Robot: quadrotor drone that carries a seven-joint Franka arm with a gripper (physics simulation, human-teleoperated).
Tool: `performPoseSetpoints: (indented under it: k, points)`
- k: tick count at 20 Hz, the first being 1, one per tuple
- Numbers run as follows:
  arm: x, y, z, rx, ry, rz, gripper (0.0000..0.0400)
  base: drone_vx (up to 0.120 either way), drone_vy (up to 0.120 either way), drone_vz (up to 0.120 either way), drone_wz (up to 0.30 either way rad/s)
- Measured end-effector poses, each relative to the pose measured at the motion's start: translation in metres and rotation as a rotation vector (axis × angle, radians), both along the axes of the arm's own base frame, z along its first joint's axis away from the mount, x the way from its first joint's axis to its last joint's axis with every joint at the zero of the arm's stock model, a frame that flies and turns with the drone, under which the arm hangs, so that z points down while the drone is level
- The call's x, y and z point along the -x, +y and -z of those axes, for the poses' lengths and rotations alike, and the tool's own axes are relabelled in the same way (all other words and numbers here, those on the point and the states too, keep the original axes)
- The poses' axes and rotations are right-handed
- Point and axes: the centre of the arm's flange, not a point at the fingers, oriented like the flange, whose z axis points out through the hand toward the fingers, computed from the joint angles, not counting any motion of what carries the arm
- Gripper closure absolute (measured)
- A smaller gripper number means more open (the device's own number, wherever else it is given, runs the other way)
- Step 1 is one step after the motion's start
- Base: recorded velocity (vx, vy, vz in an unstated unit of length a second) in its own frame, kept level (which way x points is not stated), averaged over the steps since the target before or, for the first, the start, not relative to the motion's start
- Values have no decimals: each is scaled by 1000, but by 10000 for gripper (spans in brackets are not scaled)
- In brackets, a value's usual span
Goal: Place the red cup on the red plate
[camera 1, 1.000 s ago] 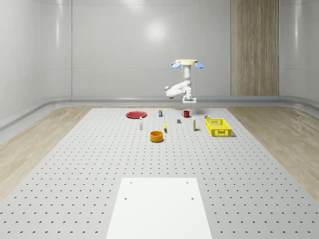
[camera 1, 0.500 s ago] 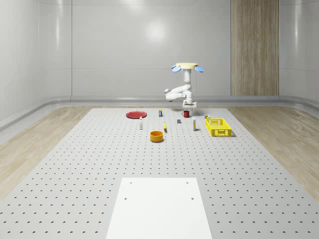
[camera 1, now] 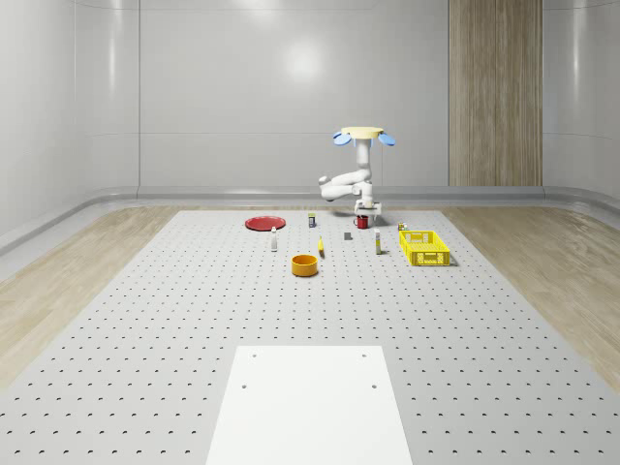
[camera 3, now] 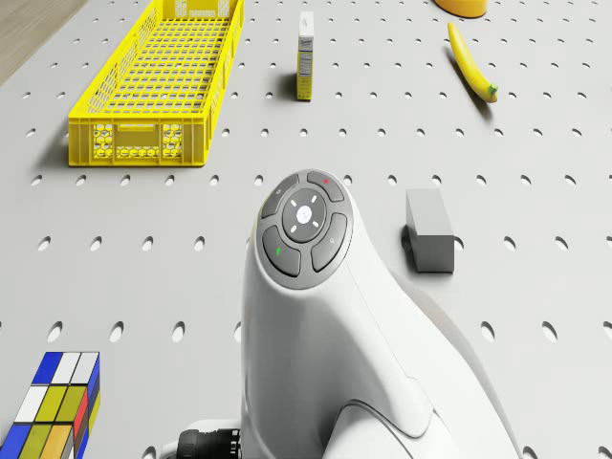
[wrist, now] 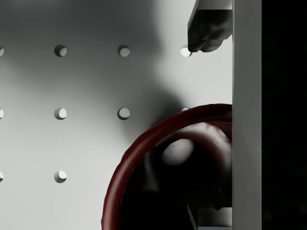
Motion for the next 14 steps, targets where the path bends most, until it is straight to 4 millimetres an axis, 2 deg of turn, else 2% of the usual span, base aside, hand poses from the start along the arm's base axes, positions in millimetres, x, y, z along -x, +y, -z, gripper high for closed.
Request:
performPoseSetpoints:
  k: [8,11,14]
  points:
    - [0,0,0,0,0,0,0,0,0,0,0]
    - [0,0,0,0,0,0,146,0,0,0,0]
    - [0,0,0,0,0,0,227,0,0,0,0]
